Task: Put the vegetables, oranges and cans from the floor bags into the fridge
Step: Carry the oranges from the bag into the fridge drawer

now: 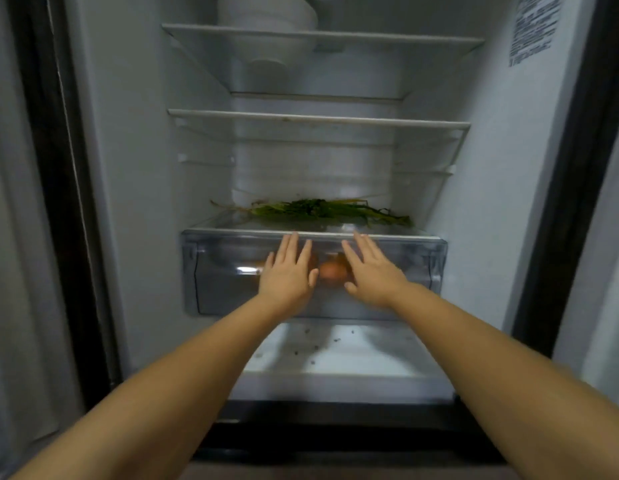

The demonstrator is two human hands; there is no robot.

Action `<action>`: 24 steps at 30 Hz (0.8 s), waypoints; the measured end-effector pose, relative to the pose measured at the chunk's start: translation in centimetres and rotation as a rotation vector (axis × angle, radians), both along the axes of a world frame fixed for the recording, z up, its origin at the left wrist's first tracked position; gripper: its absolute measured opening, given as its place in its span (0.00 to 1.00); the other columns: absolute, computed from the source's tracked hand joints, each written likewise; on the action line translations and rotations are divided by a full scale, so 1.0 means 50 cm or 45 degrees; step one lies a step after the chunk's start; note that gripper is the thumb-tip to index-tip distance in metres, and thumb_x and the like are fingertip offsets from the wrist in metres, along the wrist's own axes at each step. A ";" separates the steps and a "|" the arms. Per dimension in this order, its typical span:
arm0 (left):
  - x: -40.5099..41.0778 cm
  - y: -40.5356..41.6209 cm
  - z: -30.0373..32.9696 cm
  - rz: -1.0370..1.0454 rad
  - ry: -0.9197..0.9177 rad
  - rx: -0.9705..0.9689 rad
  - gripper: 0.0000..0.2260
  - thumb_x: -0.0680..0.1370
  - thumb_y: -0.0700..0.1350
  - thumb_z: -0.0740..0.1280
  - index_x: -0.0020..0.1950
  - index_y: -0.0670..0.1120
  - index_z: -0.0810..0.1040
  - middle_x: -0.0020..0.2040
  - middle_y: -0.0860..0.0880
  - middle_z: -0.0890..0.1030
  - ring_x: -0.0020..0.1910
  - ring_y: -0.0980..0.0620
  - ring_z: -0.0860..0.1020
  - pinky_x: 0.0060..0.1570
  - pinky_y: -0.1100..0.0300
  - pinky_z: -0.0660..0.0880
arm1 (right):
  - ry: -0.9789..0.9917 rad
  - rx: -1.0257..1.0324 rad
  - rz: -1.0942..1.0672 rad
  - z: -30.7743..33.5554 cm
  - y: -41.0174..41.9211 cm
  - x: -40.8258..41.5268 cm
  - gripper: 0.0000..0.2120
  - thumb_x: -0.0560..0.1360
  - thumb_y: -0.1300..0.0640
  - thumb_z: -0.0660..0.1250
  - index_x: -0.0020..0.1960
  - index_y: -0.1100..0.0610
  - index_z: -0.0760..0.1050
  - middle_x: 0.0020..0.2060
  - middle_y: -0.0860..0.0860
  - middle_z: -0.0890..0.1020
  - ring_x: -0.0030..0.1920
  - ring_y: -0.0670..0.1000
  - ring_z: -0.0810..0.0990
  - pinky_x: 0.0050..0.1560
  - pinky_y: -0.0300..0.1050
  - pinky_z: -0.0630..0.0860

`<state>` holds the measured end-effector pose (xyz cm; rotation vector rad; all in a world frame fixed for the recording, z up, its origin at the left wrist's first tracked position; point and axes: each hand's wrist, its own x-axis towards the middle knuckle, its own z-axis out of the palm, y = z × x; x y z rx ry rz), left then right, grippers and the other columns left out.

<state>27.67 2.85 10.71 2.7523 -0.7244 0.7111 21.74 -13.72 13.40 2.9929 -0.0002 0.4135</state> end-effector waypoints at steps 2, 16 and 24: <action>-0.032 0.020 -0.004 -0.040 0.174 0.004 0.22 0.81 0.54 0.54 0.74 0.48 0.61 0.77 0.43 0.55 0.76 0.45 0.56 0.71 0.46 0.59 | 0.046 0.019 0.030 0.002 0.010 -0.044 0.29 0.78 0.49 0.60 0.76 0.51 0.54 0.77 0.55 0.53 0.76 0.57 0.55 0.71 0.56 0.62; -0.301 0.100 -0.099 0.008 0.157 -0.423 0.13 0.81 0.50 0.56 0.39 0.48 0.71 0.37 0.47 0.79 0.39 0.45 0.78 0.37 0.54 0.72 | -0.187 0.319 0.212 -0.128 0.106 -0.236 0.15 0.79 0.48 0.58 0.63 0.50 0.73 0.54 0.51 0.82 0.52 0.55 0.79 0.47 0.49 0.76; -0.546 0.218 -0.282 0.429 0.450 -0.432 0.12 0.80 0.52 0.57 0.42 0.49 0.75 0.44 0.46 0.82 0.45 0.44 0.79 0.40 0.55 0.72 | -0.099 0.456 0.564 -0.264 0.156 -0.388 0.13 0.79 0.49 0.60 0.61 0.52 0.75 0.53 0.50 0.81 0.52 0.54 0.80 0.48 0.49 0.77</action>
